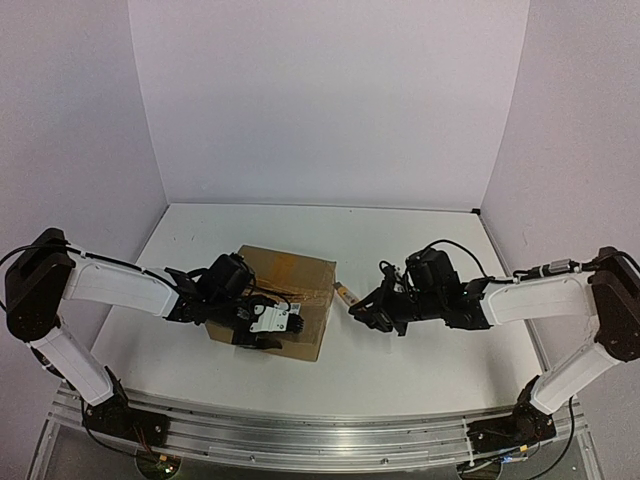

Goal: Unpack the express box

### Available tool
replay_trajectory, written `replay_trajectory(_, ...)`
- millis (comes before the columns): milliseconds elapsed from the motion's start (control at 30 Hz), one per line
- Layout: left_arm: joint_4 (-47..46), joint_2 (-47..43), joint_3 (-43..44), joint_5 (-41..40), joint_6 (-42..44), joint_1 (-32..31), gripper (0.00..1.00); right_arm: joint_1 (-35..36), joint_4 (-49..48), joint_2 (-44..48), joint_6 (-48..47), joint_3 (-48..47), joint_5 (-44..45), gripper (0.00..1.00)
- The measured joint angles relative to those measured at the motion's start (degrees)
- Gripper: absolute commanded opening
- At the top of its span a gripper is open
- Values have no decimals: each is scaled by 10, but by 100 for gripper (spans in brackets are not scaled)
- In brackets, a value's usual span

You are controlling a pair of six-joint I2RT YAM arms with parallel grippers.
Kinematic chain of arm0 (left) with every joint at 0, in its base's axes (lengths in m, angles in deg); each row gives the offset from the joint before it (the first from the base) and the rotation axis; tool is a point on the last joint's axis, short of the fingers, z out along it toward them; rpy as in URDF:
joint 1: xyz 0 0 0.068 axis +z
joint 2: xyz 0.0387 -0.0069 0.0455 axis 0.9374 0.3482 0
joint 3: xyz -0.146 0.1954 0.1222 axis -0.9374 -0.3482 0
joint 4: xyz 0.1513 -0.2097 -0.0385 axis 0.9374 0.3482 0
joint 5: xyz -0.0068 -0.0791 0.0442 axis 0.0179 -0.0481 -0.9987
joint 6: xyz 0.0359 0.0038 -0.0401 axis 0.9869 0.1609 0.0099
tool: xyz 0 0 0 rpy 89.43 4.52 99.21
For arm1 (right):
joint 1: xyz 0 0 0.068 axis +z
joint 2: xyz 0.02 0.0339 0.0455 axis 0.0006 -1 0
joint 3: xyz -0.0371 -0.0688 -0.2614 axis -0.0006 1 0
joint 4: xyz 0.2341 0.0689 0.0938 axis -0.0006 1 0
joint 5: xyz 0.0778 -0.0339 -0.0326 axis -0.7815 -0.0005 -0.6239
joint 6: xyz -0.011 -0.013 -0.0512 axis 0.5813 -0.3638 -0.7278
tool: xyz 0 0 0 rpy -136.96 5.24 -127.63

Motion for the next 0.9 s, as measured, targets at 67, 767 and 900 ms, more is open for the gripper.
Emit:
replay_trajectory(67,0,0,0,0,0,0,56,0,2,0,0,0,0,0)
replay_trajectory(767,-4,1,0,-1,0,1,56,0,-11,-21,-1,-7,-10,0)
replay_trajectory(900,-4,1,0,-2,0,1,56,-2,-16,-26,0,-9,-16,0)
